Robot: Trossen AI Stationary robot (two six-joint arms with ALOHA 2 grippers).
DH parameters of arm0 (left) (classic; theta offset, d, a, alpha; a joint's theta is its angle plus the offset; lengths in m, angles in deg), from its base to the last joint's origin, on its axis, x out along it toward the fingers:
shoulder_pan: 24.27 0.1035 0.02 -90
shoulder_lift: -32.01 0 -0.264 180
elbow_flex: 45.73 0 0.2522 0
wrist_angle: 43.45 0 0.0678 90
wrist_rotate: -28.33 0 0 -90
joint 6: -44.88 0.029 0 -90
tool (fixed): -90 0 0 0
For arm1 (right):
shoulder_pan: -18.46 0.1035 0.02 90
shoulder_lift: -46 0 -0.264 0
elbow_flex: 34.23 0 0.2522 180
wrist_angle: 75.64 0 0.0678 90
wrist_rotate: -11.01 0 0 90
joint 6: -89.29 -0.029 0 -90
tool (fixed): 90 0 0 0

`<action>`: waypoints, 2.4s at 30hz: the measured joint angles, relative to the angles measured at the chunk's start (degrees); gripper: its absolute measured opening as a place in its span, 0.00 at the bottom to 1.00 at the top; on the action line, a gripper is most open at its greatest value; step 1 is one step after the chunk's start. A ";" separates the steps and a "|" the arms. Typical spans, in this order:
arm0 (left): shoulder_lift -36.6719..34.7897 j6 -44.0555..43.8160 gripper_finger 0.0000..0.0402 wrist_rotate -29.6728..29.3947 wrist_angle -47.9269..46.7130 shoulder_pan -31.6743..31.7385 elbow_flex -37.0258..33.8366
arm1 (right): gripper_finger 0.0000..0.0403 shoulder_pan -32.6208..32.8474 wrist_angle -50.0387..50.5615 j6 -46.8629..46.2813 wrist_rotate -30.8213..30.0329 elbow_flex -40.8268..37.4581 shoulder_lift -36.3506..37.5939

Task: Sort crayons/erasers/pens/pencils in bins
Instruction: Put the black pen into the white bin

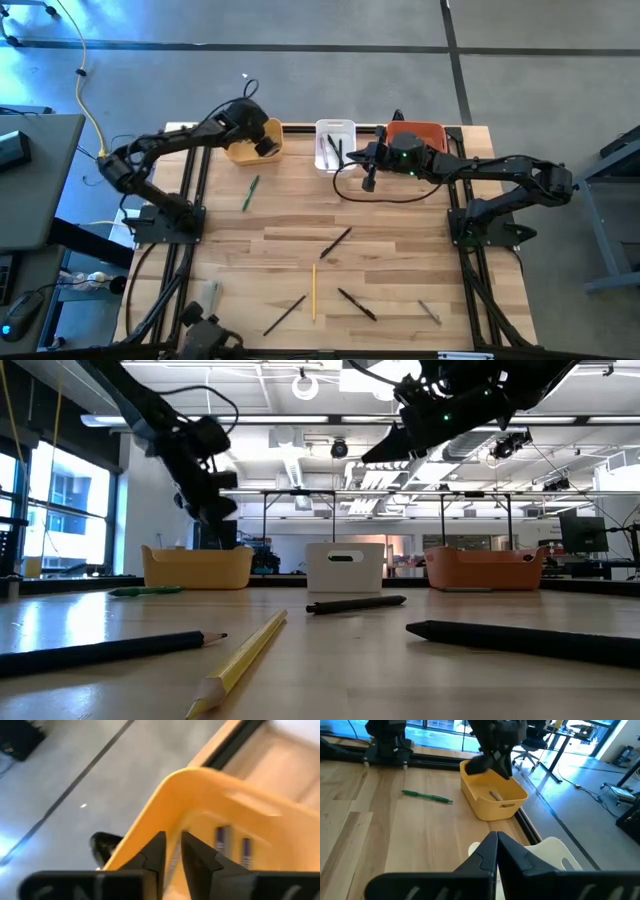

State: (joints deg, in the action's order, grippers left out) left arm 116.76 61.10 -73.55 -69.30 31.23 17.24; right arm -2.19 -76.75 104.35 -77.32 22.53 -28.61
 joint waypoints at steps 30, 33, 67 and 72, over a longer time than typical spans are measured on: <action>-27.70 -16.74 0.00 30.10 62.72 -20.79 -43.64 | 0.00 6.80 -26.07 -14.28 0.93 -17.66 6.12; -27.69 -16.60 0.00 30.62 64.41 -22.96 -44.29 | 0.00 11.36 -21.82 -14.52 -3.58 -17.34 7.04; -27.65 -11.49 0.00 23.34 65.12 -38.31 -44.30 | 0.01 39.30 37.20 -15.11 -17.56 20.99 -19.29; -27.65 -11.49 0.00 23.19 65.12 -39.35 -44.30 | 0.09 38.30 44.47 -14.63 -12.55 28.56 -26.06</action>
State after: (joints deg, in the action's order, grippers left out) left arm 89.11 49.60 -50.36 -4.18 -8.11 -27.06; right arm 36.11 -32.29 89.72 -89.87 51.10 -54.67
